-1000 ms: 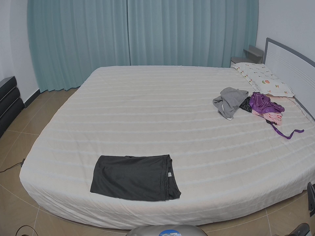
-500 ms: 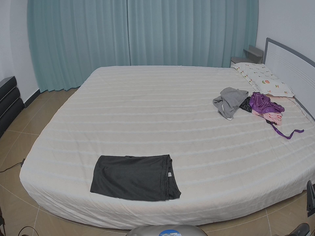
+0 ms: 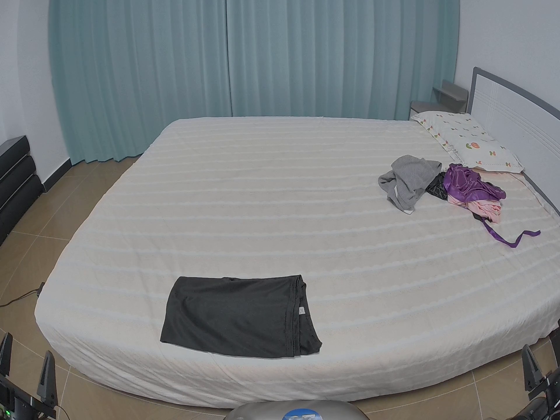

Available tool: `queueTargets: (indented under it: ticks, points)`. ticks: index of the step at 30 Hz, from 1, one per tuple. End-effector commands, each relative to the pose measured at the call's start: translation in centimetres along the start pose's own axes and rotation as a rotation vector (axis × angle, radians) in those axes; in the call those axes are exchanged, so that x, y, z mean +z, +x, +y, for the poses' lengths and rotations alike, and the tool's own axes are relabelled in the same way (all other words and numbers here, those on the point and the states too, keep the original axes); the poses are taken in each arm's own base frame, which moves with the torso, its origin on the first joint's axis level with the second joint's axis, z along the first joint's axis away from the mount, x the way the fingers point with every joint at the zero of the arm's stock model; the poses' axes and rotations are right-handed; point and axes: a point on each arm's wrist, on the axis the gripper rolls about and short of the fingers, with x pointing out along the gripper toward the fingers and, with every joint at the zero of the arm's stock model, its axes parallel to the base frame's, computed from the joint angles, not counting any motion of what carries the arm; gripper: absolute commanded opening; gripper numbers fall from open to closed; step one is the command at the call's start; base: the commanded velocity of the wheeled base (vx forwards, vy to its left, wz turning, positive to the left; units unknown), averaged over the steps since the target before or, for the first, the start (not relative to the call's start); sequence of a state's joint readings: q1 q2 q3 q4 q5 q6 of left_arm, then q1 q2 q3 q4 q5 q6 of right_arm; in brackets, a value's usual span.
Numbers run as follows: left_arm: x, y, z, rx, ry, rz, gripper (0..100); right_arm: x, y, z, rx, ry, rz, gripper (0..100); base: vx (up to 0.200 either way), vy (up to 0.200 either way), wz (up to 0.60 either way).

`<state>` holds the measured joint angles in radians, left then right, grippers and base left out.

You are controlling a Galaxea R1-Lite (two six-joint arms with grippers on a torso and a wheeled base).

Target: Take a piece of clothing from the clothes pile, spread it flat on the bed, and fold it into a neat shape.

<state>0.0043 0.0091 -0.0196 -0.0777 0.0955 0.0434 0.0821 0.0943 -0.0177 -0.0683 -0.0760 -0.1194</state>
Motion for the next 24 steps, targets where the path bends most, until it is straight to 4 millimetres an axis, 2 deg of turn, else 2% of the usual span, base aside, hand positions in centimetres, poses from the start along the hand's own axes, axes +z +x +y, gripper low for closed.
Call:
queueTargets:
  ticks: [1,4,11,24]
  points:
    - [-0.70,0.03,-0.13,-0.041,-0.031,0.023,100,-0.54,0.02,0.13,-0.008,0.040,0.042,100,0.000,0.000,0.00]
    - [-0.70,0.04,-0.15,-0.051,-0.062,0.025,100,-1.10,-0.21,0.34,-0.008,0.088,0.038,100,0.000,0.000,0.00]
    - [-0.69,0.02,-0.47,-0.195,-0.075,0.027,100,-1.32,-0.67,0.54,0.030,0.071,-0.005,100,0.000,0.000,0.00]
    - [-1.36,-0.02,-0.40,-0.151,-0.044,0.088,100,-1.35,-0.67,0.55,0.032,0.092,-0.006,100,0.000,0.000,0.00]
